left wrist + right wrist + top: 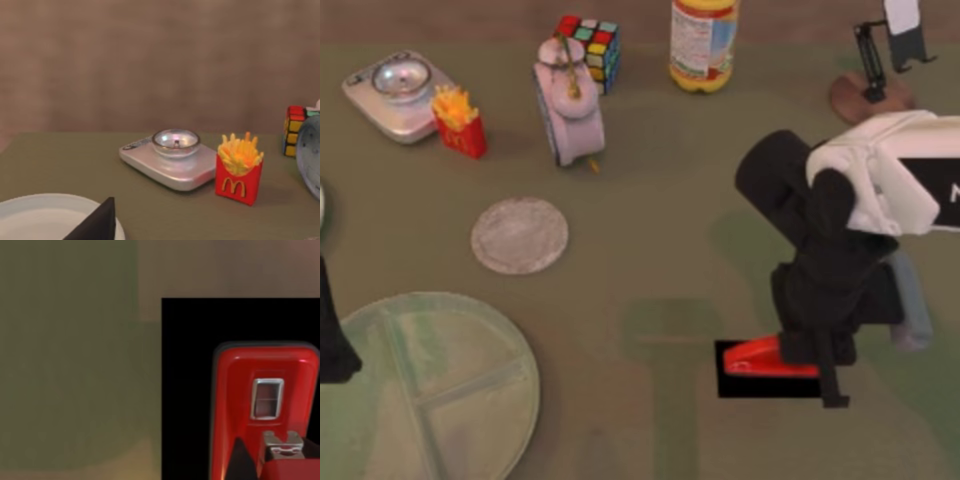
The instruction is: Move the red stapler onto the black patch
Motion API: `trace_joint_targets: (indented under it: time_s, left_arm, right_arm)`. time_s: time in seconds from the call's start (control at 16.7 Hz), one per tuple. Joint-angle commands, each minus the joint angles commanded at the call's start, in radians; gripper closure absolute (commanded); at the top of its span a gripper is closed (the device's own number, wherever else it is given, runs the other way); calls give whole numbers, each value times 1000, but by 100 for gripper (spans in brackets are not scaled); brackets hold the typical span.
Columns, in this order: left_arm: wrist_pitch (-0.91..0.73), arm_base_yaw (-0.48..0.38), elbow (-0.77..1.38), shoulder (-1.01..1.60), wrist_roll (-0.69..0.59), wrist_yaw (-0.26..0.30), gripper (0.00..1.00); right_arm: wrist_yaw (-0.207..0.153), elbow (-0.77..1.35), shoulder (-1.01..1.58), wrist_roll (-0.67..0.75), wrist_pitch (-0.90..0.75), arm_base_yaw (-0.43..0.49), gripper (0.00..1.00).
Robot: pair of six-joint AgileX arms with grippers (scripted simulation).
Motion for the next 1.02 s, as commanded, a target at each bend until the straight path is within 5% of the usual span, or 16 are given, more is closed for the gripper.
trace_joint_targets:
  time_s: [0.66,1.02]
  left_arm:
    - [0,0,0,0,0,0,0]
    - [0,0,0,0,0,0,0]
  right_arm:
    - [0,0,0,0,0,0,2]
    - [0,0,0,0,0,0,0]
